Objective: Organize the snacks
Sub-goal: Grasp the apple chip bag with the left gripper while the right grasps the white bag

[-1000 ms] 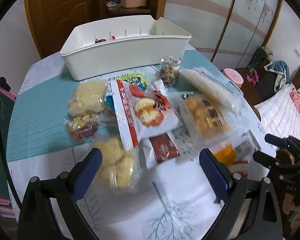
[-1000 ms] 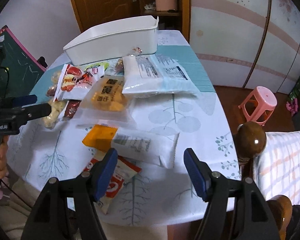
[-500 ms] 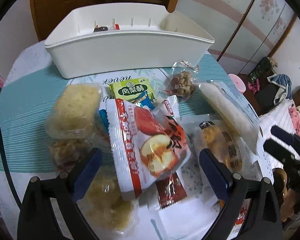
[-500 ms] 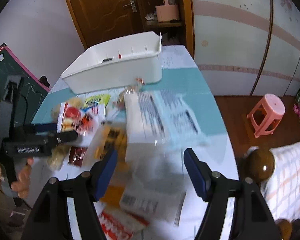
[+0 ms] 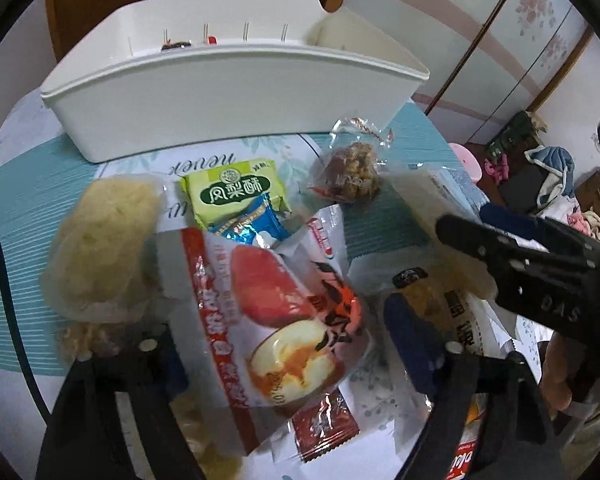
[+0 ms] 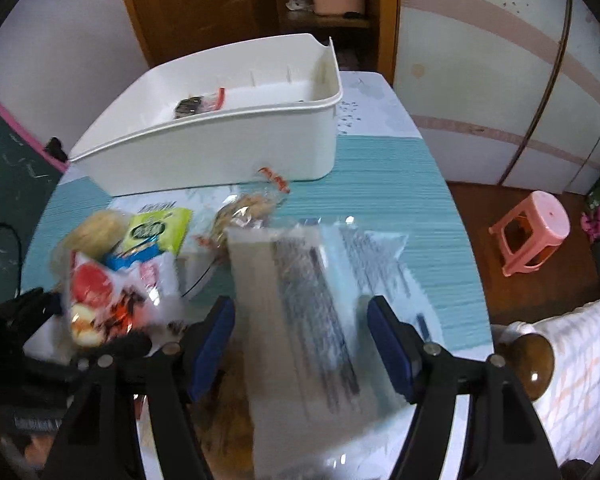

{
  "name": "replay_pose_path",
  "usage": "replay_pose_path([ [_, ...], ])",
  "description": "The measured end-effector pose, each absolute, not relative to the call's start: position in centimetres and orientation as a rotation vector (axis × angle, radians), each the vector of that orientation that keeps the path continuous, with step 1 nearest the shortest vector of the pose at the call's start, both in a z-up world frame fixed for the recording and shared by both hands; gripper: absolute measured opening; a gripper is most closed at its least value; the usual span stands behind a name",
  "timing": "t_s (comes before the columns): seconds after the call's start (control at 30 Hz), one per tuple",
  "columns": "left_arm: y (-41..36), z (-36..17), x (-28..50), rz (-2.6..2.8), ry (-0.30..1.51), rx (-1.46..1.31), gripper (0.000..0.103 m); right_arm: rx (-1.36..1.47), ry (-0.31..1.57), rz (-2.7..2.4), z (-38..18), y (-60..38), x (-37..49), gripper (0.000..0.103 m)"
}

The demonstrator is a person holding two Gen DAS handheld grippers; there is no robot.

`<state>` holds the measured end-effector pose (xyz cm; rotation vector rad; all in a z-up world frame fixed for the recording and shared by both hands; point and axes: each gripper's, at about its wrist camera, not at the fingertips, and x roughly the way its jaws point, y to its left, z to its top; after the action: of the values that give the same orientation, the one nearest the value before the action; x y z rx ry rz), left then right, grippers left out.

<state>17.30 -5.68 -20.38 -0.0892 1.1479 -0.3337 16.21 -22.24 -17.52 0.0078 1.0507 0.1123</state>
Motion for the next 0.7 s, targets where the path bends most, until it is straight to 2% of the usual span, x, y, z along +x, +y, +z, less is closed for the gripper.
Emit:
replay_pose_path([
  [0.07, -6.0, -20.6, 17.7, -0.343, 1.16, -0.103, 0.068, -0.026, 1.068, 0.094, -17.7, -21.7, 16.8, 0.07],
  [0.17, -6.1, -20.8, 18.0, -0.349, 1.165, -0.119, 0.066, -0.092, 1.098, 0.065, -18.2, -20.5, 17.4, 0.071],
  [0.23, -6.4, -20.9, 18.1, -0.337, 1.16, -0.101, 0.059, -0.136, 1.111, 0.046, -18.6, -19.9, 17.9, 0.073],
  [0.3, -6.7, -20.9, 18.1, -0.334, 1.155, -0.09, 0.057, -0.168, 1.121, 0.033, -18.9, -19.4, 18.2, 0.072],
  [0.33, -6.8, -20.8, 18.0, -0.341, 1.15, -0.093, 0.051, -0.182, 1.121, 0.028, -18.9, -19.3, 18.2, 0.069],
  [0.37, -7.0, -20.6, 17.6, -0.336, 1.143, -0.086, 0.05, -0.193, 1.117, 0.027, -18.8, -19.2, 18.2, 0.061],
  [0.5, -7.0, -20.4, 17.1, -0.318, 1.126, -0.073, 0.049, -0.213, 1.093, 0.034, -18.3, -19.1, 17.7, 0.045],
  [0.57, -6.5, -20.2, 16.7, -0.306, 1.119, -0.071, 0.049, -0.23, 1.074, 0.033, -17.8, -18.9, 17.4, 0.032],
  [0.7, -5.7, -18.9, 15.7, -0.292, 1.093, -0.066, 0.048, -0.219, 1.049, 0.043, -17.0, -19.3, 16.7, 0.025],
])
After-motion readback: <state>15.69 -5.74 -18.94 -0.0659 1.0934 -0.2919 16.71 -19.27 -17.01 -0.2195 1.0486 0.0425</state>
